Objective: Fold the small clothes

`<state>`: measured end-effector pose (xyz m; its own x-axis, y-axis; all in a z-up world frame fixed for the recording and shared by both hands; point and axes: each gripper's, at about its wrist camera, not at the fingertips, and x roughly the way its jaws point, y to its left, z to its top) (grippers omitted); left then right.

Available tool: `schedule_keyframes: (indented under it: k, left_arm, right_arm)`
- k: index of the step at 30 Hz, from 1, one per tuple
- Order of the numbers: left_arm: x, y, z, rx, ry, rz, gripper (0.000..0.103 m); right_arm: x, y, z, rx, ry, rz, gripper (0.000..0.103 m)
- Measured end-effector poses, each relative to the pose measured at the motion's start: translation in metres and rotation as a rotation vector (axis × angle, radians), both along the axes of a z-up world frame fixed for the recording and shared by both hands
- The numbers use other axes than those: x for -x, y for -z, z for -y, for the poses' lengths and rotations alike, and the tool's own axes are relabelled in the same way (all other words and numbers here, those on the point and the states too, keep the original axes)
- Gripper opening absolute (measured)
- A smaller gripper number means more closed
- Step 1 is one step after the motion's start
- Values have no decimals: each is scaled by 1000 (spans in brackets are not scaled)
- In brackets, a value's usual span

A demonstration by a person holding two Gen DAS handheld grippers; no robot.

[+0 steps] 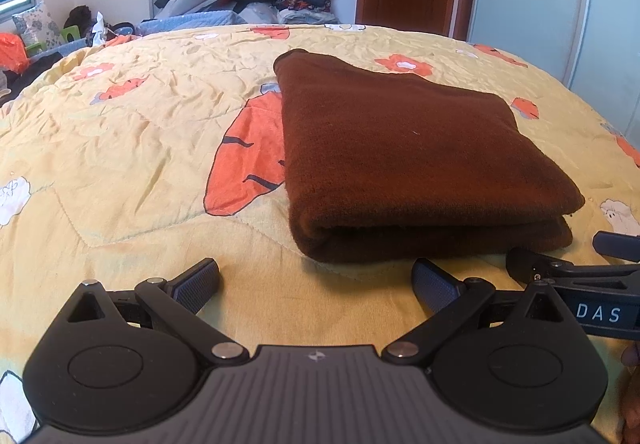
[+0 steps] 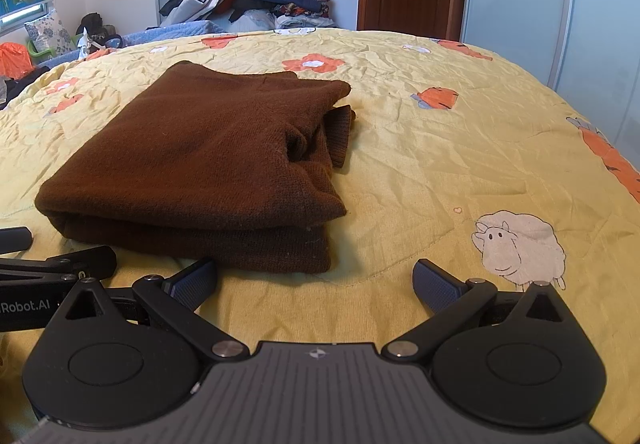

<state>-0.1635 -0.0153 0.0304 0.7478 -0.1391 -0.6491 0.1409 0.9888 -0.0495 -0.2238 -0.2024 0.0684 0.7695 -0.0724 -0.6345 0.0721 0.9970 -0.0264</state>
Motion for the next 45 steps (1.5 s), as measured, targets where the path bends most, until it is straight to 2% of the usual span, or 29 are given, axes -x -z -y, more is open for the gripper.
schedule_keyframes:
  k: [25, 31, 45]
  left_arm:
    - [1, 0, 2, -37, -15, -12, 103]
    - [-2, -3, 2, -40, -27, -46, 103]
    - [-6, -8, 3, -37, -44, -101, 103]
  right_arm:
    - [1, 0, -1, 4, 2, -4, 103]
    - [0, 0, -1, 3, 2, -8, 103]
    - [-5, -6, 0, -2, -8, -87, 103]
